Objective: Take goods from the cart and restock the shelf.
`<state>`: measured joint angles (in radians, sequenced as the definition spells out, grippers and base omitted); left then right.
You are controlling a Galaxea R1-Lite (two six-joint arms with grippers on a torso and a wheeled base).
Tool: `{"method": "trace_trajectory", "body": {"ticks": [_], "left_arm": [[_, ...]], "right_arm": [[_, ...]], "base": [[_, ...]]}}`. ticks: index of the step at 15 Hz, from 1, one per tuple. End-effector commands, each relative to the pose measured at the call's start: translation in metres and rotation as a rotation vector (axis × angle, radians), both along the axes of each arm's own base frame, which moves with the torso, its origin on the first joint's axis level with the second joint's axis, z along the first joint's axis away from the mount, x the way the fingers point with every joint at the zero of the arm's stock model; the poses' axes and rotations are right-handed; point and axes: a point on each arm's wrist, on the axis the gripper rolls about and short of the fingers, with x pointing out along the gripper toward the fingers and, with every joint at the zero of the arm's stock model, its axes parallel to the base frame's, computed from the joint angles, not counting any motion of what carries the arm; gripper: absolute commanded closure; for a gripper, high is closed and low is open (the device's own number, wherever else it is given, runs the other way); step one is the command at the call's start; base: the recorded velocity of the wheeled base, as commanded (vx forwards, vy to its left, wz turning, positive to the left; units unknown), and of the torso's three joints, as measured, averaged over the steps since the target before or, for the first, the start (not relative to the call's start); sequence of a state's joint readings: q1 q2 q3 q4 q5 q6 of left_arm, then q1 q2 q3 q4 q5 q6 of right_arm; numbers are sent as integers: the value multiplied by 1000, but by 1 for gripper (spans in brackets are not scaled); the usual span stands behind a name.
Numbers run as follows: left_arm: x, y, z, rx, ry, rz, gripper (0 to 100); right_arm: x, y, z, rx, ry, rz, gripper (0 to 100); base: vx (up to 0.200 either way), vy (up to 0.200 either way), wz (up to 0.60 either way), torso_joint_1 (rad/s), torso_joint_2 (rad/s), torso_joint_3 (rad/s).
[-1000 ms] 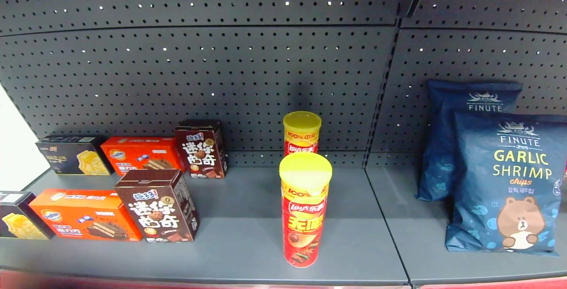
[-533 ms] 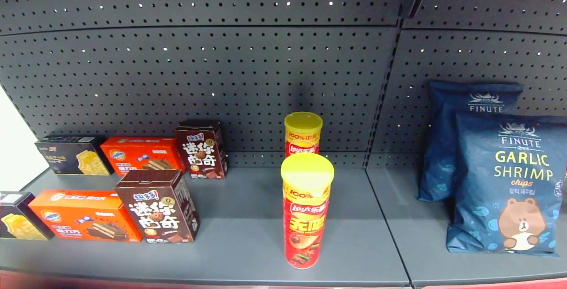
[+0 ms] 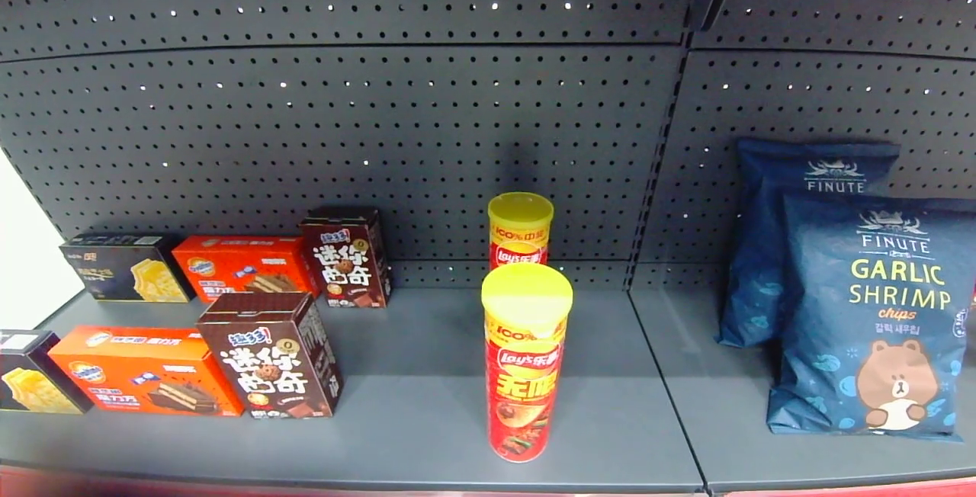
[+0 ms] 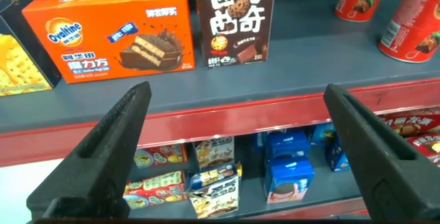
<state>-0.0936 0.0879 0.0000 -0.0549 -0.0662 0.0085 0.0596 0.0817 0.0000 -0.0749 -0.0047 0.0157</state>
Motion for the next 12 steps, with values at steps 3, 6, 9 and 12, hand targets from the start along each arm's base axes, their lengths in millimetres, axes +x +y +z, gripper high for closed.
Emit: {"method": "trace_trajectory", "body": {"ticks": [3,6,9,12], "left_arm": [[0,0,0,1,1,0,0],[0,0,0,7,0,-3,0],[0,0,0,5,0,-3,0],[0,0,0,4,2,-3,0]], "right_arm": [[0,0,0,-5,1,0,0],[0,0,0,-5,1,2,0],[0,0,0,-5,1,7,0],[0,0,0,-5,1,8,0]], "base": [[0,0,0,0,0,0],[0,133,0,2,0,2],[0,0,0,0,0,0],[0,0,0,0,0,0]]}}
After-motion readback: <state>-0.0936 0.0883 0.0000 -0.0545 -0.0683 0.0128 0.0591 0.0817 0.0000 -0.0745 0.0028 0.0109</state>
